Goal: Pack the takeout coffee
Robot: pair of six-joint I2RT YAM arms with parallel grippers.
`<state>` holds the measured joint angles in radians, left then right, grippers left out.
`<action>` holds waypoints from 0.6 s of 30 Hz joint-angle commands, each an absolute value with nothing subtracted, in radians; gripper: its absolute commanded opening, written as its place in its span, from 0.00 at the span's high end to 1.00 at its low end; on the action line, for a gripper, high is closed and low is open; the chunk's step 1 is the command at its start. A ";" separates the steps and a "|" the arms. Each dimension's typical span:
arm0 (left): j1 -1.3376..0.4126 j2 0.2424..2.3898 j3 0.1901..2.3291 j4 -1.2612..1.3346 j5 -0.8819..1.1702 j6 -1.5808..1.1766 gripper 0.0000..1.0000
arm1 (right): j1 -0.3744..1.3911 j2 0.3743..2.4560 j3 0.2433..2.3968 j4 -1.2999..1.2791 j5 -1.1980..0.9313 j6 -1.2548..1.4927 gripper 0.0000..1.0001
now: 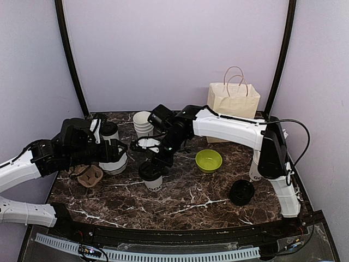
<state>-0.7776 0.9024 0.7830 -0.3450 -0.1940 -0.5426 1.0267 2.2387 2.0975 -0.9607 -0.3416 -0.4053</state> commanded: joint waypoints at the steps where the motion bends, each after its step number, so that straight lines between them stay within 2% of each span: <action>1: -0.778 0.886 0.768 -0.326 -0.183 -0.553 0.21 | 1.036 2.245 2.125 -0.953 -0.336 -0.392 0.25; 9: -0.778 0.873 0.775 -0.336 -0.195 -0.549 0.21 | 0.996 2.148 2.077 -0.939 -0.361 -0.378 0.28; 18: -0.778 0.910 0.785 -0.313 -0.182 -0.537 0.21 | 0.822 2.013 1.990 -0.907 -0.442 -0.345 0.29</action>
<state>-0.7776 0.8974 0.7815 -0.3435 -0.1913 -0.5453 0.9051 2.1002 2.0197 -0.9485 -0.4004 -0.3679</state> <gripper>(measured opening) 0.792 0.795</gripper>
